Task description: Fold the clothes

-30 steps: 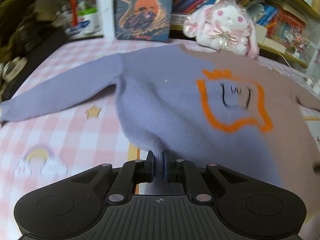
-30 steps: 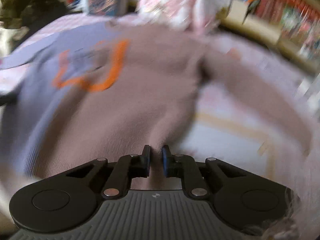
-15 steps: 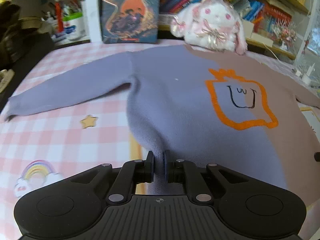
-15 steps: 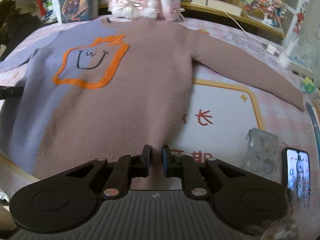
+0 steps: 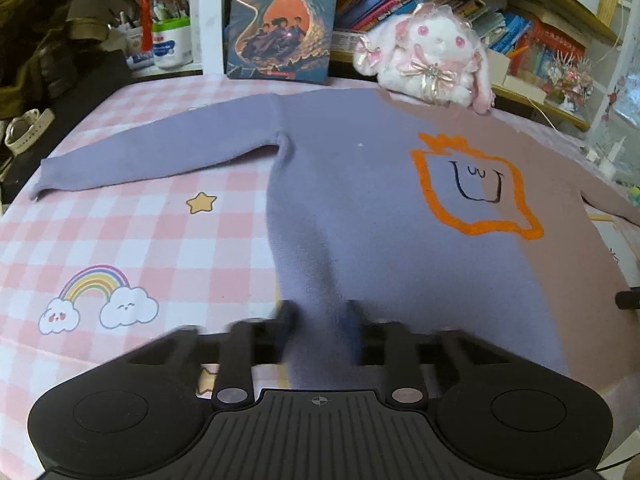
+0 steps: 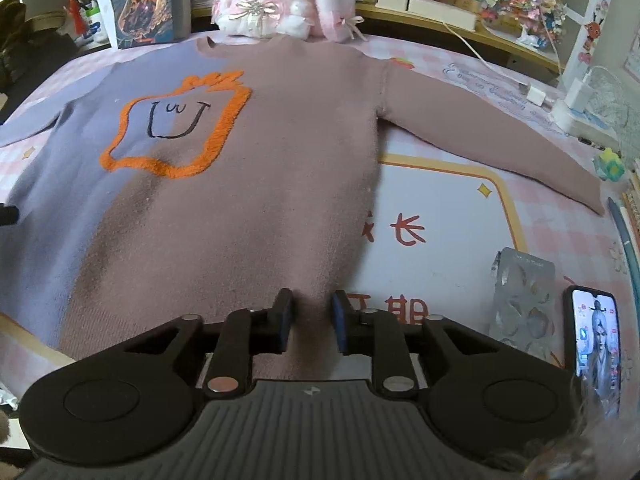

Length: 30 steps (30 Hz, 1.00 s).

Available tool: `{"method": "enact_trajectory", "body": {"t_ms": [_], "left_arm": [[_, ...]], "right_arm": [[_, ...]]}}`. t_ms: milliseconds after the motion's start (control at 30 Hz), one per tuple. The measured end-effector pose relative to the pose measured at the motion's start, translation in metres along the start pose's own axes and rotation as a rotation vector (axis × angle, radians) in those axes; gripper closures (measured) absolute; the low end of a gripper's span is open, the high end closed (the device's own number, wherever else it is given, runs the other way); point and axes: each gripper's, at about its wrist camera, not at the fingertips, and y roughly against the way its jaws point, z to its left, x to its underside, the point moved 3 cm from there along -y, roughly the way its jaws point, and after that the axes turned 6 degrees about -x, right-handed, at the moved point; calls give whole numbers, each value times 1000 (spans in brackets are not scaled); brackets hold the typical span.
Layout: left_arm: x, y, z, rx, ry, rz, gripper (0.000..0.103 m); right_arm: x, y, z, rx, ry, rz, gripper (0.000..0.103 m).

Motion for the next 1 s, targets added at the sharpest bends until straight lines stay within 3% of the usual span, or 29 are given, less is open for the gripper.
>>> {"method": "enact_trajectory", "body": {"t_ms": [100,467,1000], "left_arm": [[4,5,7,29,34,18,97],[10,7,8,19,19,21,96],[11,5,7,35,-38,-2,95]], "right_arm": [[0,-1,2,-5,10,5,91],[2,1,3,-32,0,1,91],[6,1,9,37,-4,-24,91]]}}
